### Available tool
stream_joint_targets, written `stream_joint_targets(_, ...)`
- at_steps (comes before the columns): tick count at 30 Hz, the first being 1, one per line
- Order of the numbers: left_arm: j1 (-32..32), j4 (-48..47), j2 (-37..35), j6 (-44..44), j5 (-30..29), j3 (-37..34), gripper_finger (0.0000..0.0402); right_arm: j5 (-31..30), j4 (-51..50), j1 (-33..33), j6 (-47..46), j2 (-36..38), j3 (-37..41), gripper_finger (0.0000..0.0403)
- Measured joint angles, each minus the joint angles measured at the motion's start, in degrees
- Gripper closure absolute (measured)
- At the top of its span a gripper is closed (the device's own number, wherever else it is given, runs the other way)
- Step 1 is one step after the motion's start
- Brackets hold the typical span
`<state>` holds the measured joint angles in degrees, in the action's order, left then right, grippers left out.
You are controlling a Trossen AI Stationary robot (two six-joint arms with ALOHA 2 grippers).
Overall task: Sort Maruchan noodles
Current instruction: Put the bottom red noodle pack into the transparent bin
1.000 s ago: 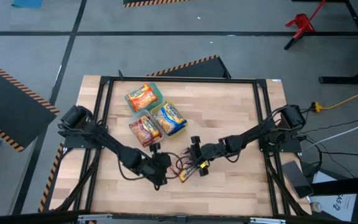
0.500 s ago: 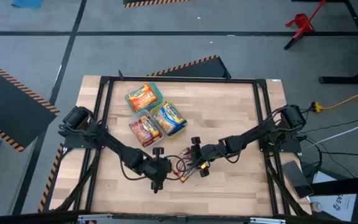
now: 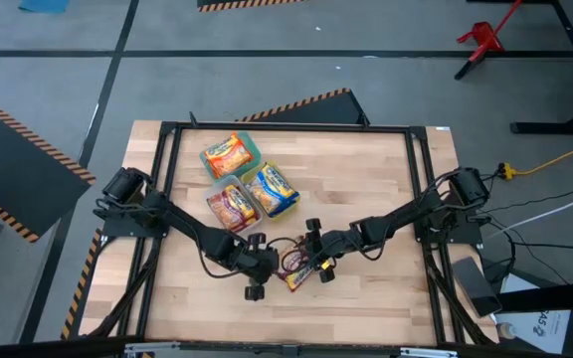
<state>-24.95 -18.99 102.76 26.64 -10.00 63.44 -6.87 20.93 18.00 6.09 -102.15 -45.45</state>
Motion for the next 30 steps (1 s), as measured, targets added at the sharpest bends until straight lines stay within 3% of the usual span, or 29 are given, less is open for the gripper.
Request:
stream_joint_targets(13, 2.4, 3.7, 0.0, 6.1, 12.8, 0.0, 0.0288, 0.2, 0.1, 0.0, -2.0, 0.0, 0.0, 0.0196)
stream_joint_targets(19, 2.3, 9.2, 0.0, 5.8, -0.7, 0.0, 0.0280, -0.3, 0.1, 0.0, -3.3, 0.0, 0.0, 0.0196)
stream_joint_targets(30, 2.5, 8.9, 0.0, 7.3, -8.1, 0.1, 0.0280, -2.1, -0.9, 0.0, -4.3, 0.0, 0.0, 0.0196)
